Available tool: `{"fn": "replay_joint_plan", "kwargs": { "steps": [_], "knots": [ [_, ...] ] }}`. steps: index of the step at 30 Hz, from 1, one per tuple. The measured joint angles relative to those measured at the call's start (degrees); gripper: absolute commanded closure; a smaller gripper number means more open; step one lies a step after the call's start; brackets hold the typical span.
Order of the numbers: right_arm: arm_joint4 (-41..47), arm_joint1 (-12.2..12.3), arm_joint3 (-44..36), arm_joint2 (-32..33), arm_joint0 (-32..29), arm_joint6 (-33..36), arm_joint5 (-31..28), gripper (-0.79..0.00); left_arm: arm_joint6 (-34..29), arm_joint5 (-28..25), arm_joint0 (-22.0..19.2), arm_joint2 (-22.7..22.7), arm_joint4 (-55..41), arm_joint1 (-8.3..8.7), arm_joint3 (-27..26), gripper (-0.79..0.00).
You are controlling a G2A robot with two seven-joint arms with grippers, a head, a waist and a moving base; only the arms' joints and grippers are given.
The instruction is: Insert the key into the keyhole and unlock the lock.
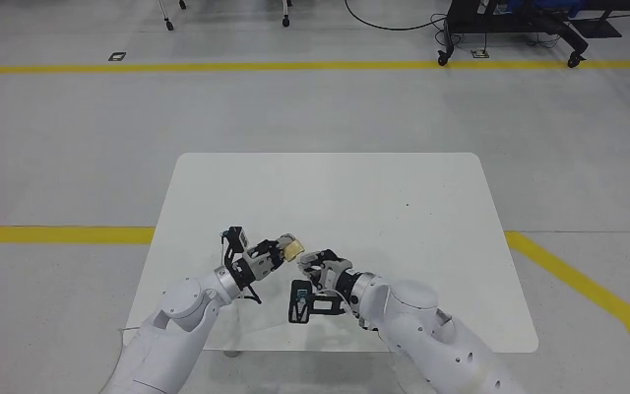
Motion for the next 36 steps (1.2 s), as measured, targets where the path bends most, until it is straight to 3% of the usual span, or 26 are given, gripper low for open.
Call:
{"fn": "replay_joint_plan", "kwargs": {
  "steps": [7,21,26,36],
  "knots": [
    [1.4,-0.8,0.6,-0.6,0.4,1.4,0.5,0.0,-0.1,0.1,0.2,-0.1,0.4,0.03,-0.4,0.0],
    [13.1,-1.2,4.7,4.1,-0.6,-6.5,-0.8,0.0,0.1,-2.2,0.9,-0.8,1.0,0.1,-1.3,0.0],
    [19.9,-1.0,7.5,6.9,-1.4,-12.9,-3.7,0.0,0.4,-3.9,1.2,-1.1,1.7,0.15,-1.7,0.0],
    [23.5,-0.6,10.6,9.6,-2.1,-17.0,-6.8,0.0,0.2,-6.3,1.5,-1.1,2.9,0.16,-2.2,0.0]
  ]
}}
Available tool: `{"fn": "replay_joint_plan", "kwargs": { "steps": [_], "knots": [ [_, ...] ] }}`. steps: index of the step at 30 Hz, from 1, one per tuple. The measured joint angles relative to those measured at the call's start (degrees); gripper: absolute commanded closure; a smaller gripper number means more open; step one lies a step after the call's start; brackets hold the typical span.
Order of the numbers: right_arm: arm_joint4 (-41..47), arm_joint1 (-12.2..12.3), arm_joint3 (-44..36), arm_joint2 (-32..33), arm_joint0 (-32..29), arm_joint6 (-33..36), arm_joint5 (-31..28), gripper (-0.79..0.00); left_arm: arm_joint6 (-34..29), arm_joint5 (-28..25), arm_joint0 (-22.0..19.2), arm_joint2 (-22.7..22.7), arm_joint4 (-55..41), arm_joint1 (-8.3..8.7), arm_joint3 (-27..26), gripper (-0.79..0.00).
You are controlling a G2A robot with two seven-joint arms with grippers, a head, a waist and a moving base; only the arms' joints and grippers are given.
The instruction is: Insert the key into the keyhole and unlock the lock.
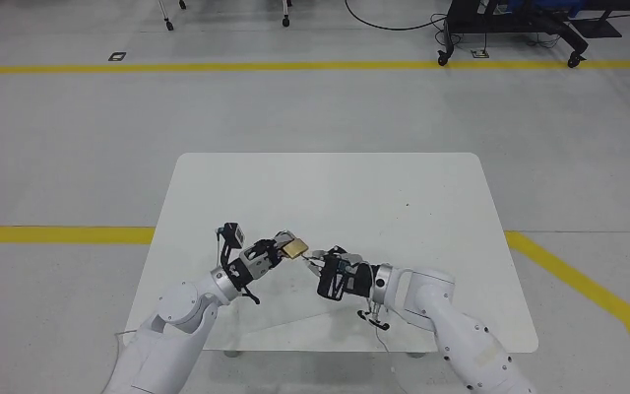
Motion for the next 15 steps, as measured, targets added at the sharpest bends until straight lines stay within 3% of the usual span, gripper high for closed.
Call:
{"fn": "replay_joint_plan", "kwargs": {
  "steps": [6,7,8,9,15],
  "knots": [
    [2.2,0.2,1.4,1.6,-0.7,-2.5,-1.4,0.0,-0.3,-0.8,0.0,0.0,0.5,0.01,0.1,0.0],
    [2.3,0.3,1.5,1.9,-0.8,-2.9,-1.6,-0.049,-0.4,-0.8,0.0,0.0,0.6,0.02,0.1,0.0],
    [2.3,0.4,1.5,2.3,-0.9,-3.2,-1.9,-0.231,-0.5,-0.8,0.0,0.0,0.8,0.02,0.1,0.0],
    [2.3,0.4,1.5,2.5,-1.0,-3.4,-2.0,-0.299,-0.5,-0.8,-0.1,0.1,0.9,0.02,0.2,0.0],
    [1.6,0.7,1.2,3.5,-1.8,-4.4,-2.5,-0.345,0.0,-0.7,-0.3,0.3,3.4,0.1,0.1,0.0]
  ]
}}
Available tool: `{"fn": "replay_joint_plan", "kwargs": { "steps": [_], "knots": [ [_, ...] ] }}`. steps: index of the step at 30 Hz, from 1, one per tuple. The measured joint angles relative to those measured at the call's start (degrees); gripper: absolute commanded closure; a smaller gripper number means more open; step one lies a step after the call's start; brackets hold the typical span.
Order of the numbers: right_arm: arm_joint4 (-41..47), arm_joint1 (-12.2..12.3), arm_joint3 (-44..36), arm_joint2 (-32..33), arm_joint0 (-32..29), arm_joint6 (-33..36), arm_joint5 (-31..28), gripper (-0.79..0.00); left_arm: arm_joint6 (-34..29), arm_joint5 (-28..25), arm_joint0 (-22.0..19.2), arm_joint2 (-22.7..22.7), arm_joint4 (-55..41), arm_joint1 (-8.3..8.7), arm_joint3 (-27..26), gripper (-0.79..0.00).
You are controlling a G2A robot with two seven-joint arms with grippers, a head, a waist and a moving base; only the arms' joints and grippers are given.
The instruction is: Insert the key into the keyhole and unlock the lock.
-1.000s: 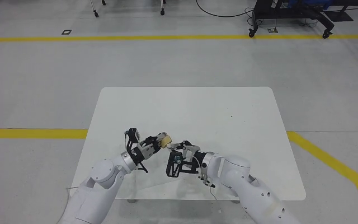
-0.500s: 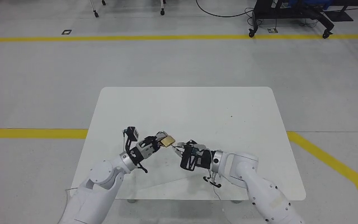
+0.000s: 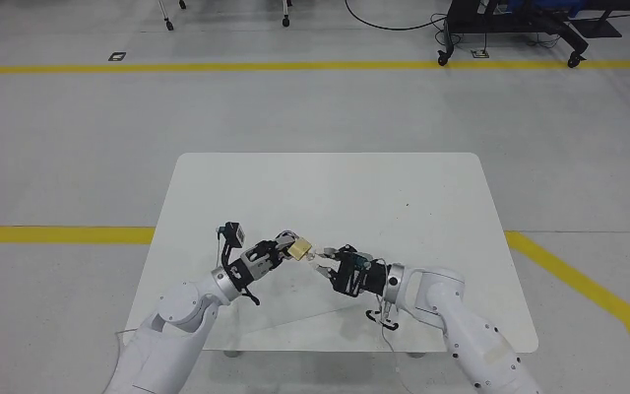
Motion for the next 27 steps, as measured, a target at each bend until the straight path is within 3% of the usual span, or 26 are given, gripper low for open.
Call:
{"fn": "replay_joint_plan", "kwargs": {
  "steps": [2,5,6,9,13,16,27],
  "knots": [
    [-0.8,0.1,0.0,0.2,-0.1,-0.8,-0.2,-0.422,0.6,-0.1,0.1,0.1,1.7,0.07,-0.4,0.0],
    [-5.9,0.4,-1.4,-0.1,0.0,-0.4,0.2,-0.748,1.9,0.3,0.4,0.3,4.8,0.19,-1.3,0.0],
    [-8.6,0.5,-2.4,-0.4,-0.1,0.7,1.0,-0.785,2.4,0.6,0.5,0.4,5.7,0.22,-1.7,0.0],
    [-18.5,0.5,-6.6,-2.5,-1.3,6.3,5.1,-0.785,3.7,2.8,0.9,1.0,8.0,0.25,-3.3,0.0],
    [-26.2,0.2,-10.2,-5.5,-2.5,12.2,9.3,-0.603,5.2,5.4,1.3,2.0,11.1,0.25,-5.5,0.0],
    [-25.3,-0.2,-9.9,-6.0,-2.3,12.0,10.3,-0.391,5.8,5.9,1.7,2.5,12.1,0.23,-6.2,0.0],
    [-14.8,-0.6,-3.7,-2.8,-0.6,5.0,8.6,-0.212,4.6,5.6,1.7,2.7,12.1,0.24,-6.2,0.0]
  ]
}}
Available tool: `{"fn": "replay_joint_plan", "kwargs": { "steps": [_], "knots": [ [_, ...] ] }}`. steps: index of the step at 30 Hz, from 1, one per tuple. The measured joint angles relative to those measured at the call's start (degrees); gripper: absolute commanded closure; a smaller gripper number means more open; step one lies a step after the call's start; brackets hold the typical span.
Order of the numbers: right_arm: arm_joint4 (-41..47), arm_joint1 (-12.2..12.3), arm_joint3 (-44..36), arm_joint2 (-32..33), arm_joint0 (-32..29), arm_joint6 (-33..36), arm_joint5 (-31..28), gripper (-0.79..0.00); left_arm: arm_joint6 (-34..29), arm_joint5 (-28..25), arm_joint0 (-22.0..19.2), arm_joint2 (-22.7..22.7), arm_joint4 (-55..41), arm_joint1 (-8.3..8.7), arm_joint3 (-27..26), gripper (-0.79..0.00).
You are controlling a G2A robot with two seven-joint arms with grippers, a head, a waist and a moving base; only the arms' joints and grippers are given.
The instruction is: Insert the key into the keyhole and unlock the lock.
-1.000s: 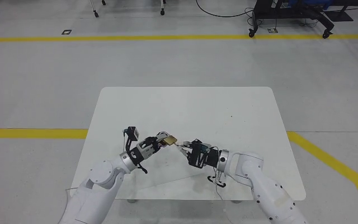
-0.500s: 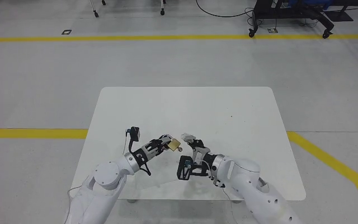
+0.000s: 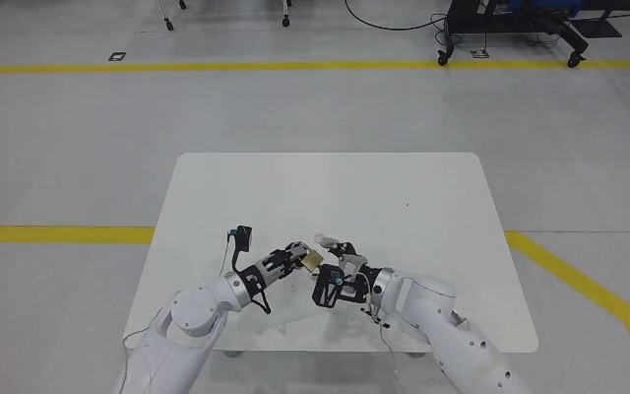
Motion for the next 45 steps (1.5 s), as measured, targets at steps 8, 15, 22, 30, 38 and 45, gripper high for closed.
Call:
{"fn": "replay_joint_plan", "kwargs": {
  "steps": [8,15,22,30,38,45],
  "knots": [
    [3.5,0.5,1.6,3.7,-1.2,-3.5,-1.3,-0.123,-1.2,-0.3,-0.3,0.2,0.7,0.05,0.2,0.0],
    [6.1,0.6,3.6,4.4,-0.2,-5.6,-5.1,-0.212,-2.5,-0.9,-0.4,0.5,1.5,0.14,0.2,0.0],
    [4.7,0.5,4.4,3.4,1.2,-5.6,-7.0,-0.296,-4.5,-0.8,-0.8,1.0,3.1,0.3,0.4,0.0],
    [3.3,0.4,4.7,2.1,2.5,-2.4,-8.9,-0.262,-6.1,-1.1,-0.9,1.5,4.1,0.43,0.2,0.0],
    [4.5,0.2,6.0,1.1,4.2,-1.2,-11.5,0.0,-7.5,-1.6,-1.1,1.6,4.5,0.58,0.3,0.0],
    [5.9,0.2,6.7,1.2,4.7,-1.2,-12.7,0.0,-9.2,-3.0,-1.3,1.8,4.3,0.7,0.6,-0.431]
  ]
}}
